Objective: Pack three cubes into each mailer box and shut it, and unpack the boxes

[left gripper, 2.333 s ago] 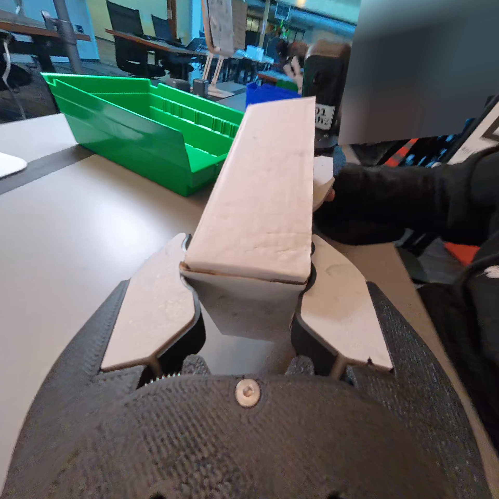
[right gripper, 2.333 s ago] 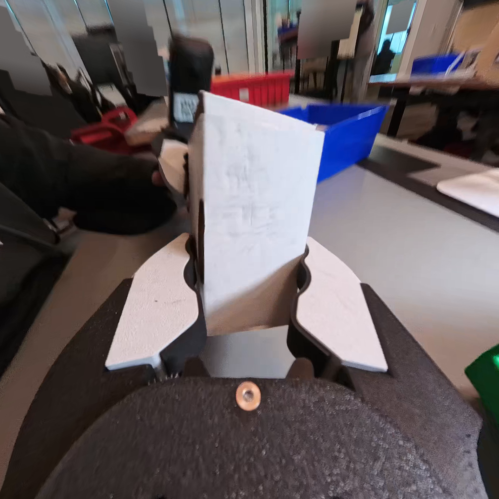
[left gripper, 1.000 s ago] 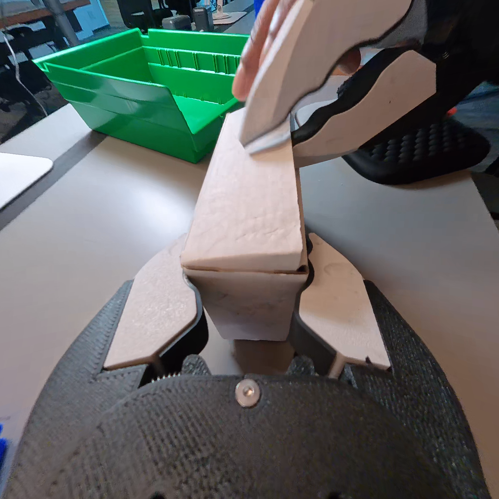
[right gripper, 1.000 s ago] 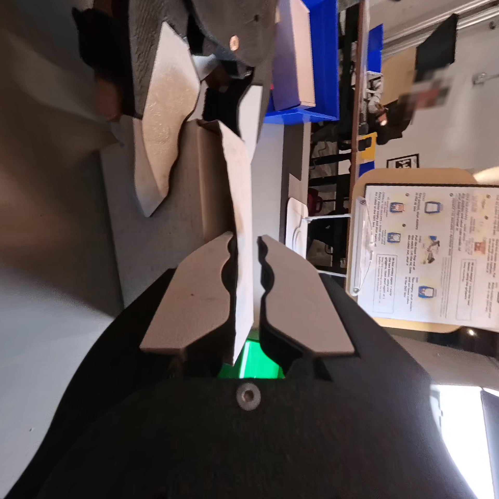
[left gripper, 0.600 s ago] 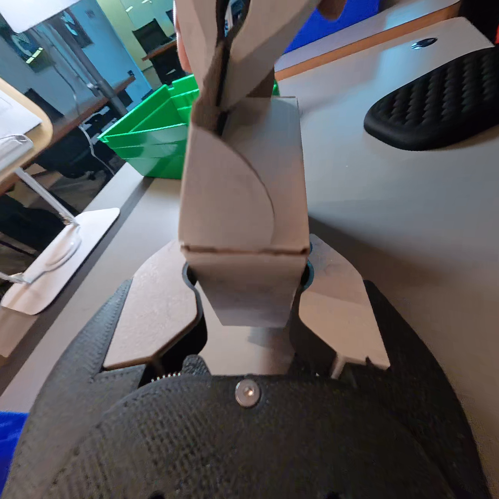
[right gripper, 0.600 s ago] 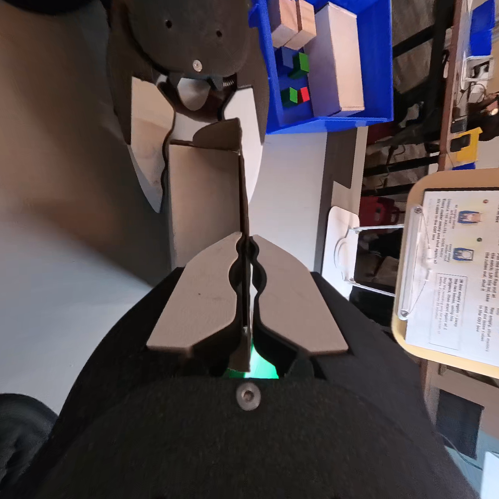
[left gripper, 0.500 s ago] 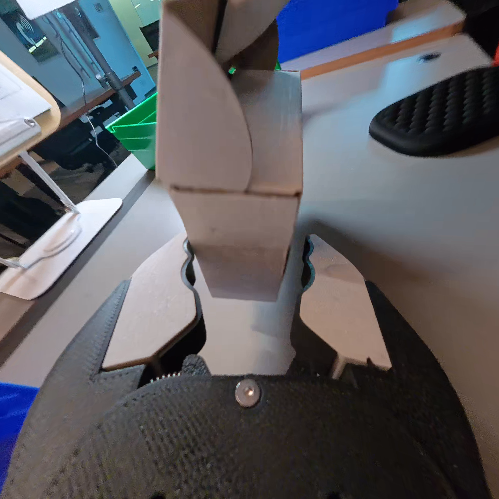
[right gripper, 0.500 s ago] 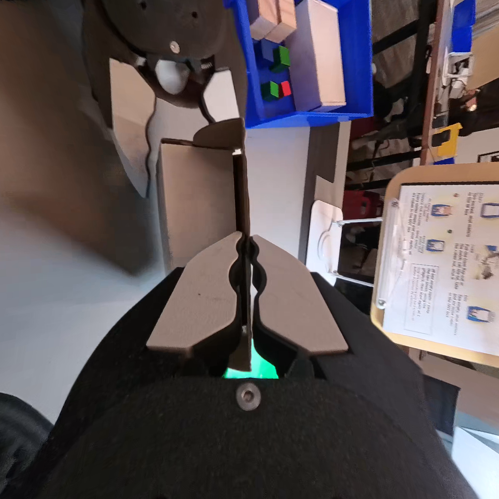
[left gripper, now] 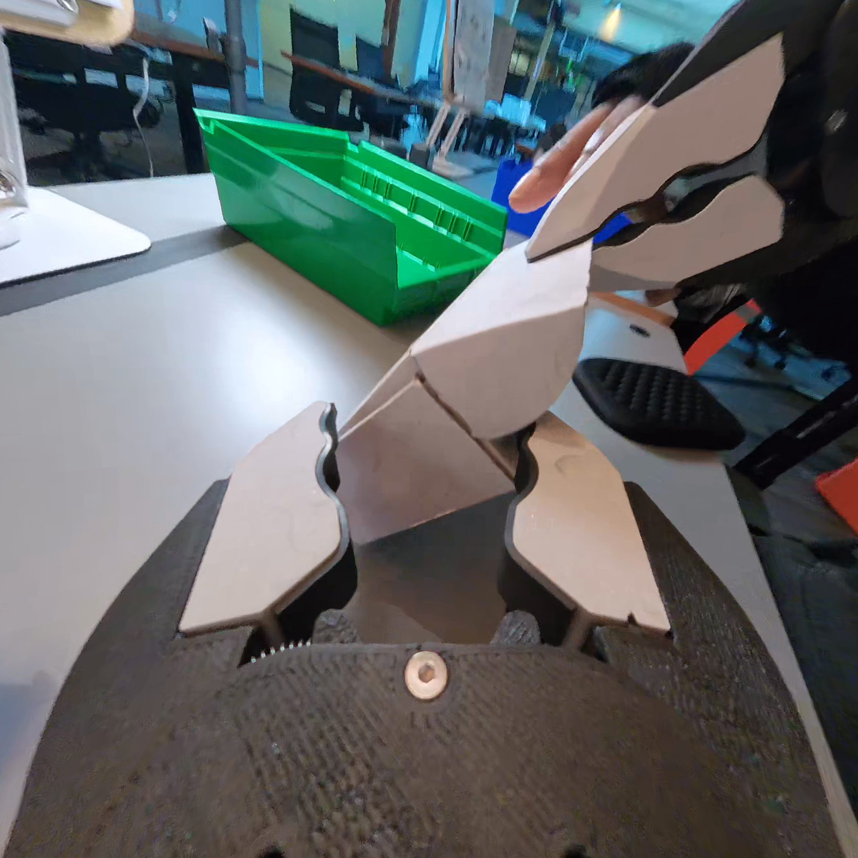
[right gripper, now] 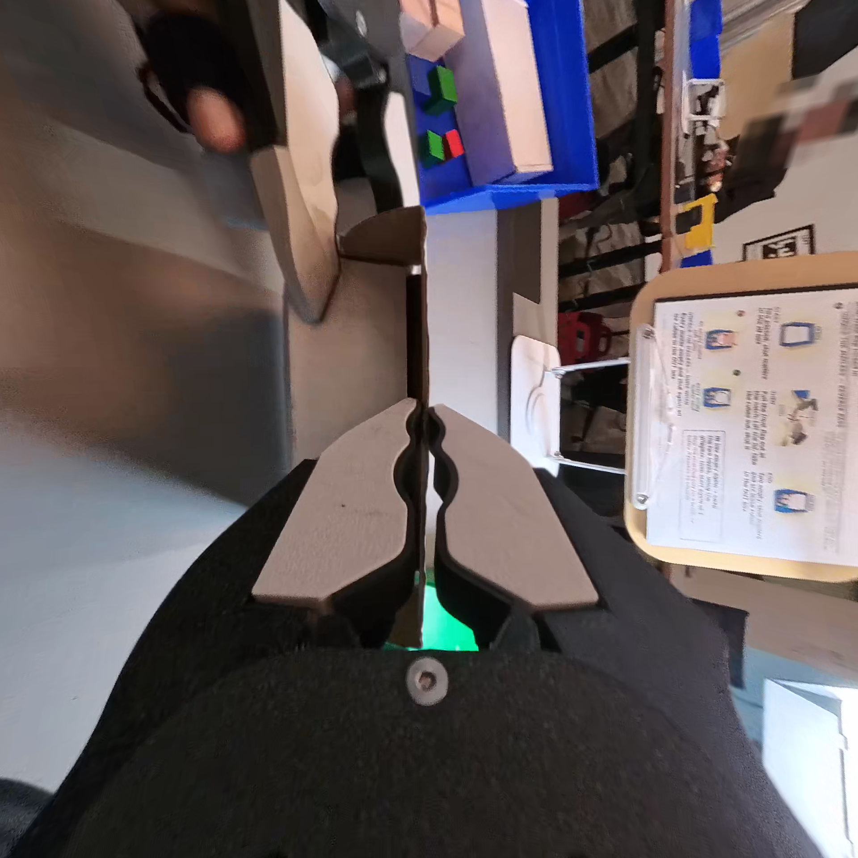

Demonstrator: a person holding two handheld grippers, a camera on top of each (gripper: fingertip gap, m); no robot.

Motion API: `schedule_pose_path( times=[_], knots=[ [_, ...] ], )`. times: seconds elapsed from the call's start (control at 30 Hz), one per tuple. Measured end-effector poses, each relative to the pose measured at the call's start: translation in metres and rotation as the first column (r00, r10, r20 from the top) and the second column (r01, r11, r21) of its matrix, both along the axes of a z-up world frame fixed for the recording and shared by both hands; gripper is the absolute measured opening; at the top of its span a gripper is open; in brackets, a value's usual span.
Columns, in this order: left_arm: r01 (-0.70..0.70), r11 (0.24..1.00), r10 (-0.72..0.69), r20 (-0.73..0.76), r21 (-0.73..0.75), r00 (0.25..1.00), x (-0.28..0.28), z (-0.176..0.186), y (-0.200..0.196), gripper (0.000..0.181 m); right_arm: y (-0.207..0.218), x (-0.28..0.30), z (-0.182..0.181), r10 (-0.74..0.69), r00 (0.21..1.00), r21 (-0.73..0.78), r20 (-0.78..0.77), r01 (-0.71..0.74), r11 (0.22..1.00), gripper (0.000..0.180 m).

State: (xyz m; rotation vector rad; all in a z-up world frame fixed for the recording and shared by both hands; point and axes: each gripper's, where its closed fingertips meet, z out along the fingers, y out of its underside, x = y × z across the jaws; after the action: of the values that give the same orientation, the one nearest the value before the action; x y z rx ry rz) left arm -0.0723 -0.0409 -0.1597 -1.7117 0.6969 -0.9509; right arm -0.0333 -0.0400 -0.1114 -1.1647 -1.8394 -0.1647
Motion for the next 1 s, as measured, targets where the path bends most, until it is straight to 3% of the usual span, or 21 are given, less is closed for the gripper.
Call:
schedule_pose_path(
  times=[0.03,0.37,0.53,0.7,0.83,1.0],
  knots=[
    [0.011,1.0,-0.011,-0.045,-0.002,0.999,0.002,-0.007,-0.002,0.072,-0.005,-0.001,-0.004,0.011,1.0,-0.03,0.005,-0.011,0.999,0.001],
    [0.073,0.96,0.044,-0.407,0.269,0.913,0.01,-0.03,-0.015,0.088,-0.019,0.007,-0.003,0.02,1.0,-0.38,-0.023,-0.027,0.925,0.001],
    [0.096,0.954,0.062,-0.499,0.284,0.864,0.0,-0.047,-0.025,0.087,-0.012,0.008,0.006,0.008,0.999,-0.438,-0.036,-0.023,0.899,0.001],
    [0.101,0.912,0.106,-0.466,0.397,0.878,-0.005,-0.03,-0.037,0.064,-0.003,0.008,0.01,0.005,0.999,-0.486,-0.047,-0.027,0.874,0.001],
    [0.107,0.862,0.149,-0.45,0.495,0.881,-0.002,-0.014,-0.041,0.059,-0.002,0.004,0.01,0.003,0.998,-0.521,-0.056,-0.032,0.853,0.002],
    [0.173,0.857,0.136,-0.536,0.486,0.833,0.002,-0.032,-0.043,0.05,-0.01,-0.004,0.01,0.025,0.998,-0.533,-0.06,-0.054,0.845,0.001]
  ],
)
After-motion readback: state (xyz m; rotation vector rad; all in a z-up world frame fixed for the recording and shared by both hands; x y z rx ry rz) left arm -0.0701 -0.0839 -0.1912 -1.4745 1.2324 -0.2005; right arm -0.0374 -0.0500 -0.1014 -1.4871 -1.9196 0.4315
